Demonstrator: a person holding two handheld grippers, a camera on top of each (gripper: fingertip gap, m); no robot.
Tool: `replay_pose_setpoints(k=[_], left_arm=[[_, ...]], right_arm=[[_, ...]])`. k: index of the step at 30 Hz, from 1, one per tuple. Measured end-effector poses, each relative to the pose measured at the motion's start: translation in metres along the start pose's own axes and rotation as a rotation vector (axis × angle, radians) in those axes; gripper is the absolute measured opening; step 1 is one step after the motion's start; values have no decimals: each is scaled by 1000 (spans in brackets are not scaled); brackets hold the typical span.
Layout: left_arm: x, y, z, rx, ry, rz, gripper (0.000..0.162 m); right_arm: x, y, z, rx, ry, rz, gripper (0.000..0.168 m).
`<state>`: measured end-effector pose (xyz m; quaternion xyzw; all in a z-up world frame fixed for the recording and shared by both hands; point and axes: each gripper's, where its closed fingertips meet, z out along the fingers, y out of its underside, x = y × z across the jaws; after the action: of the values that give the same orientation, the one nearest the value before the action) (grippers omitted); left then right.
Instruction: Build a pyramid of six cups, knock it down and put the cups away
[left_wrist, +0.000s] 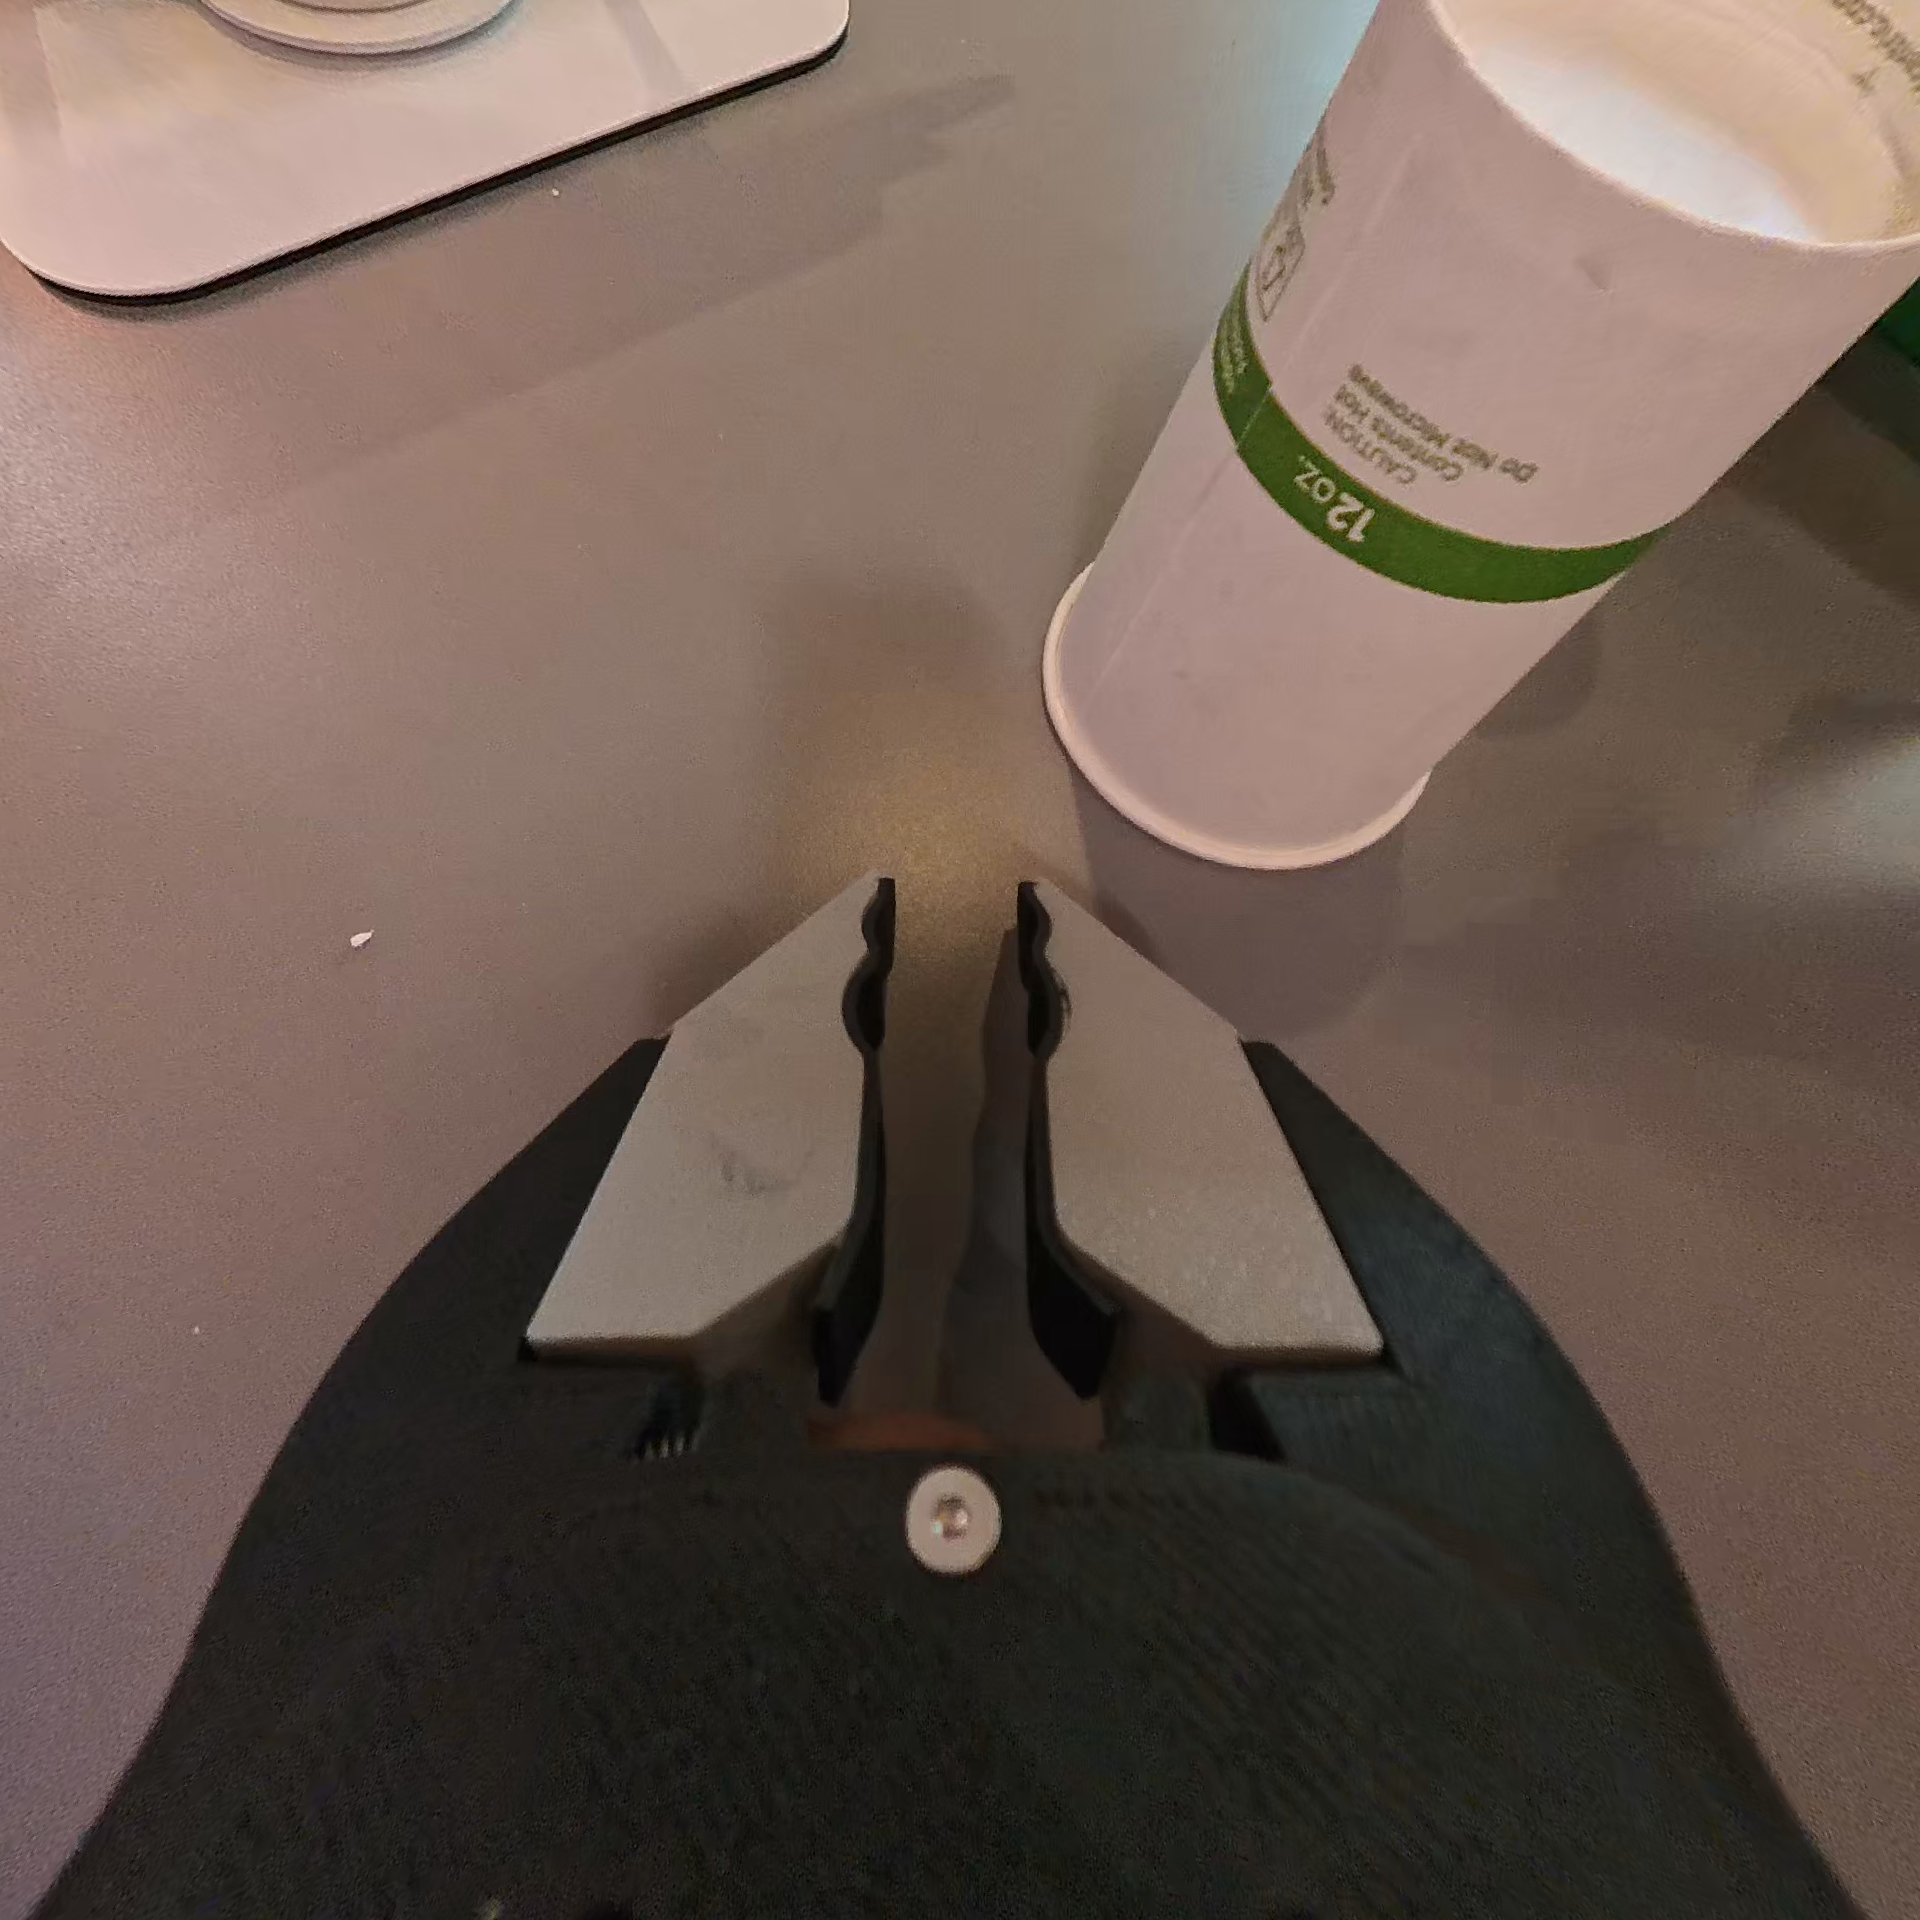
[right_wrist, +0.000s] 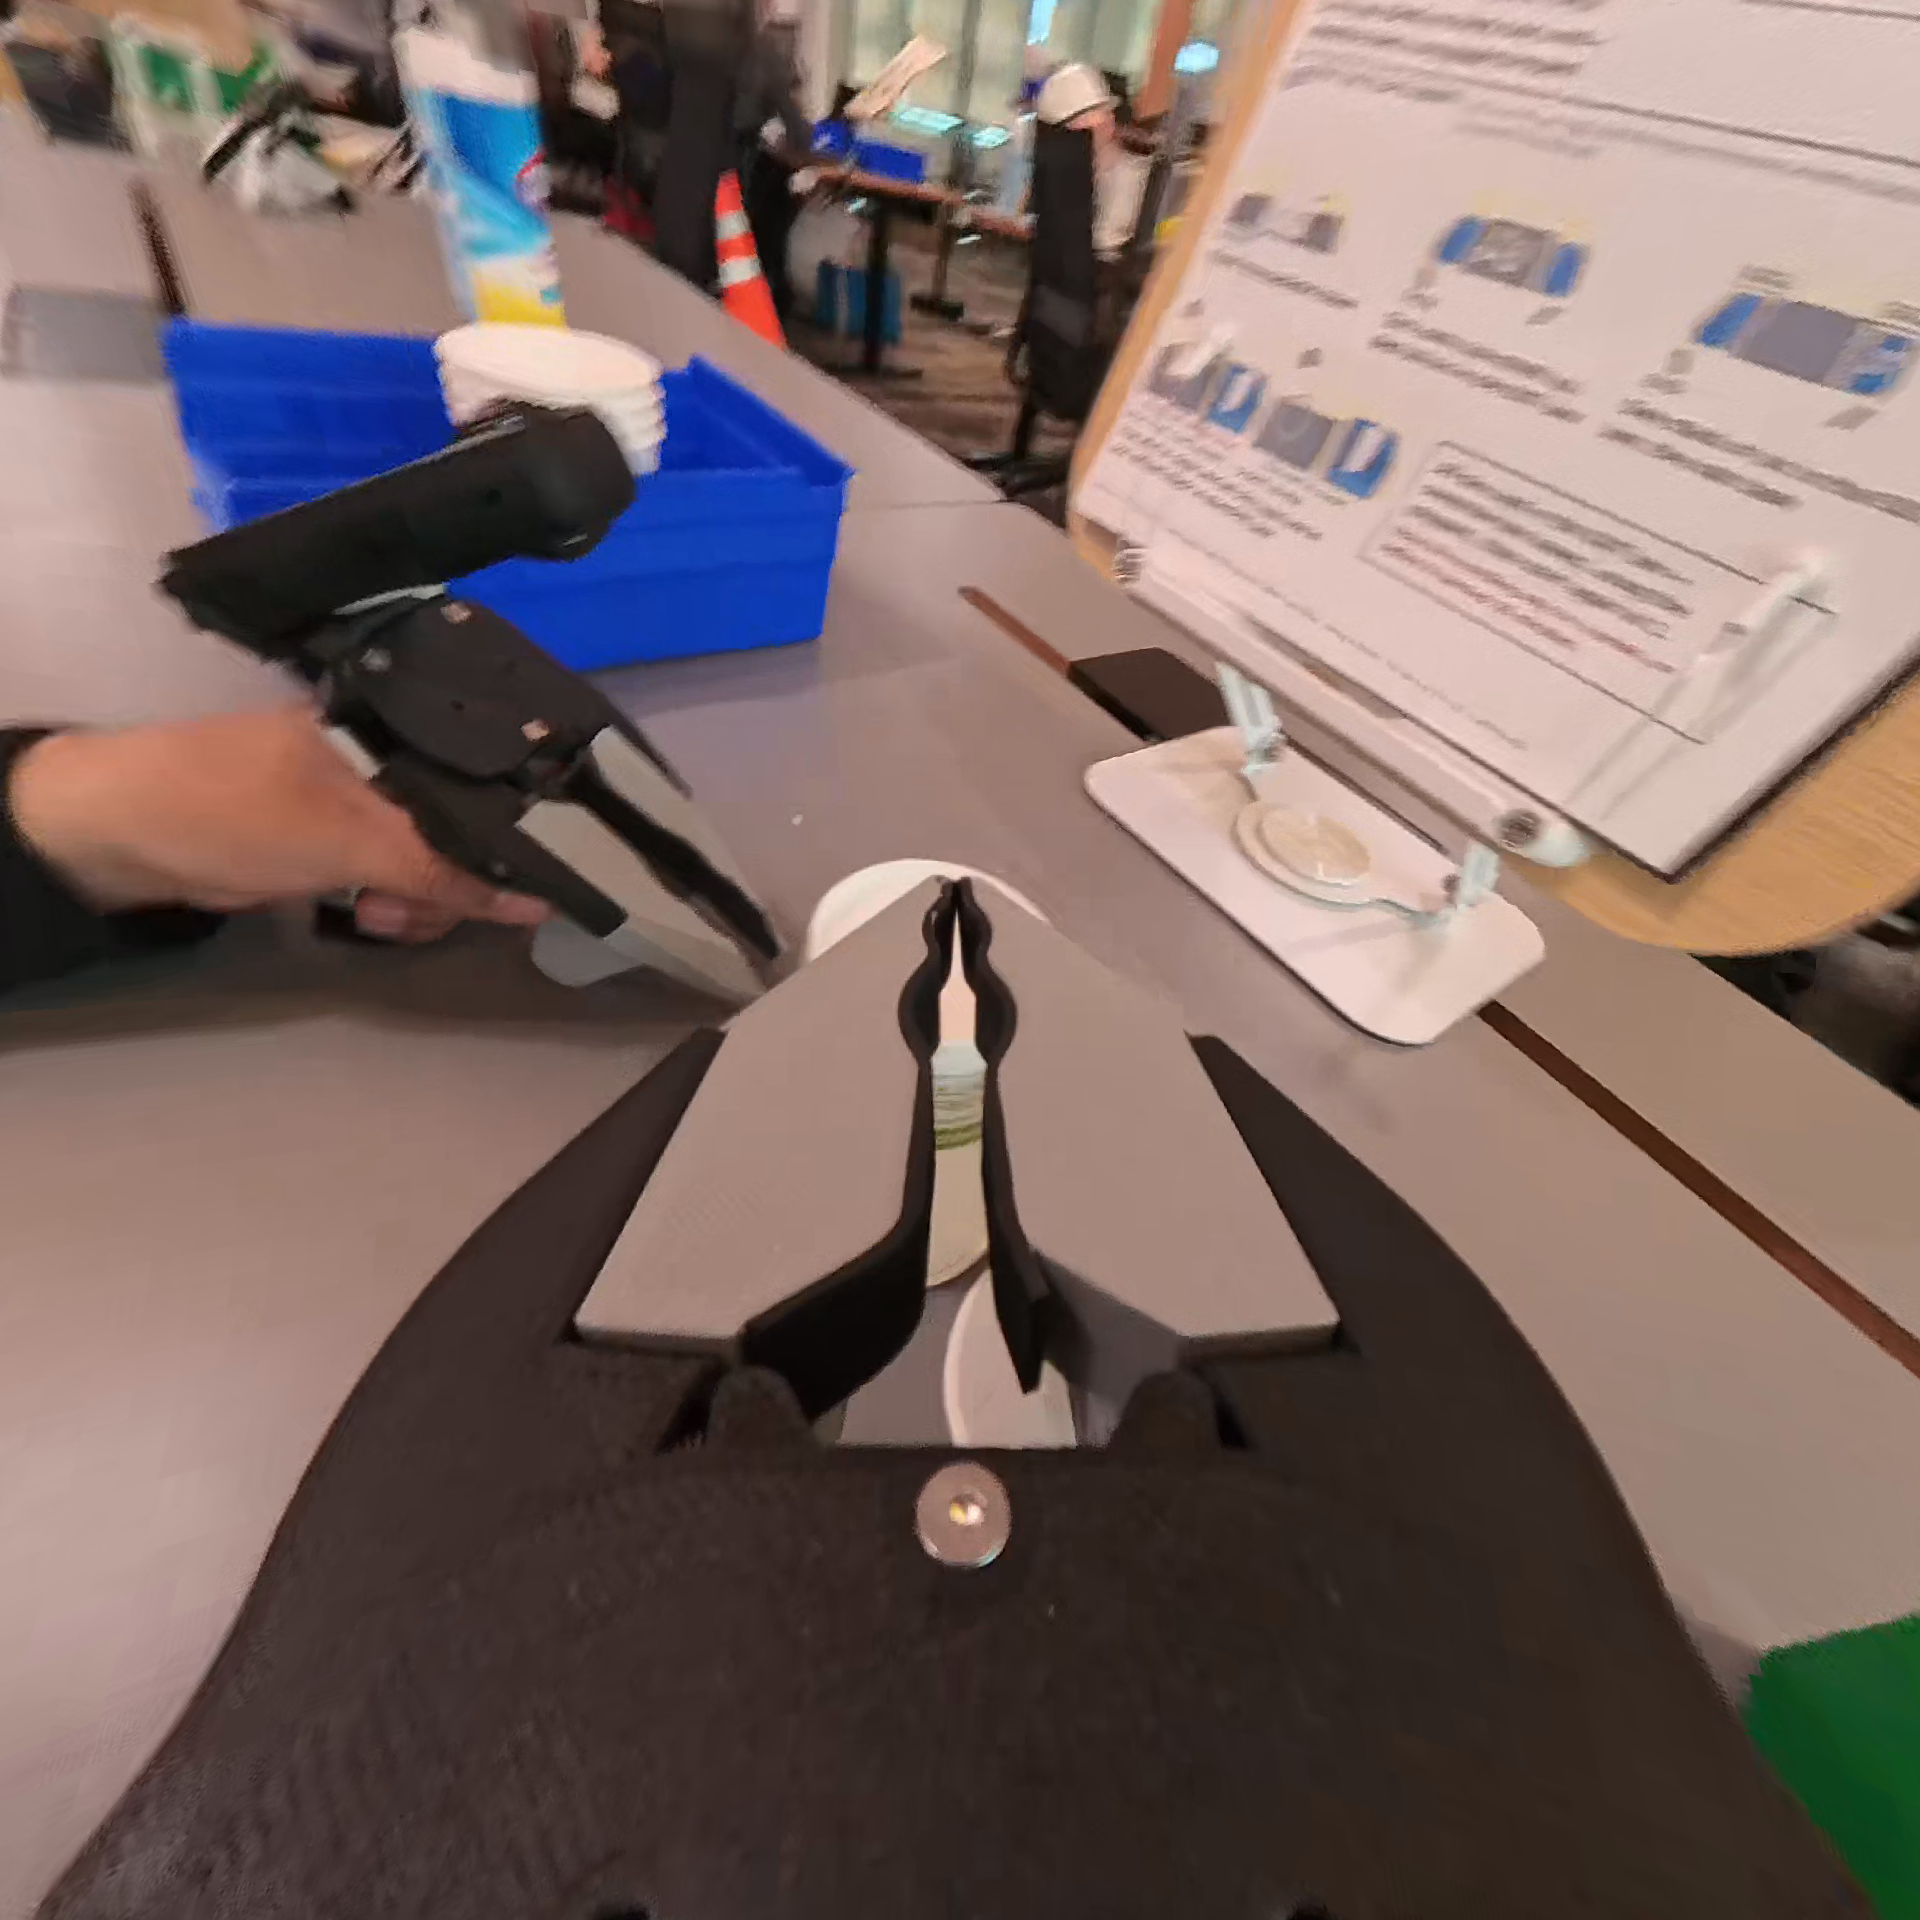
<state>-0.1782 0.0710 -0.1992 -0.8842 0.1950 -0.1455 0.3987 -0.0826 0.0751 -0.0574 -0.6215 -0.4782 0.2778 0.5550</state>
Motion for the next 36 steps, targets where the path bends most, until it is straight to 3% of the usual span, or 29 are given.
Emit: replay_pose_setpoints(k=[3,6,15,23,27,31,33,36], left_arm=[[0,1,0,-2,2,0,21],[0,2,0,-9,4,1,22],[1,3,1,-20,-6,19,22],[-5,2,0,-12,-43,29,23],[-20,-1,-5,8,-141,39,28],[-31,-22,-37,62,-228,40,27],[-37,-38,-67,89,-271,59,13],[-67,-59,-122,80,-375,64,26]], right_arm=[[-28,7,6,-61,-136,-42,0],[-32,28,19,-143,-130,-58,0],[-32,23,42,-16,-32,32,0],[-25,1,25,99,39,-3,4],[-21,-6,18,141,54,5,6],[-24,-2,18,132,39,11,5],[-26,0,20,119,32,3,5],[-33,2,23,106,13,-9,5]])
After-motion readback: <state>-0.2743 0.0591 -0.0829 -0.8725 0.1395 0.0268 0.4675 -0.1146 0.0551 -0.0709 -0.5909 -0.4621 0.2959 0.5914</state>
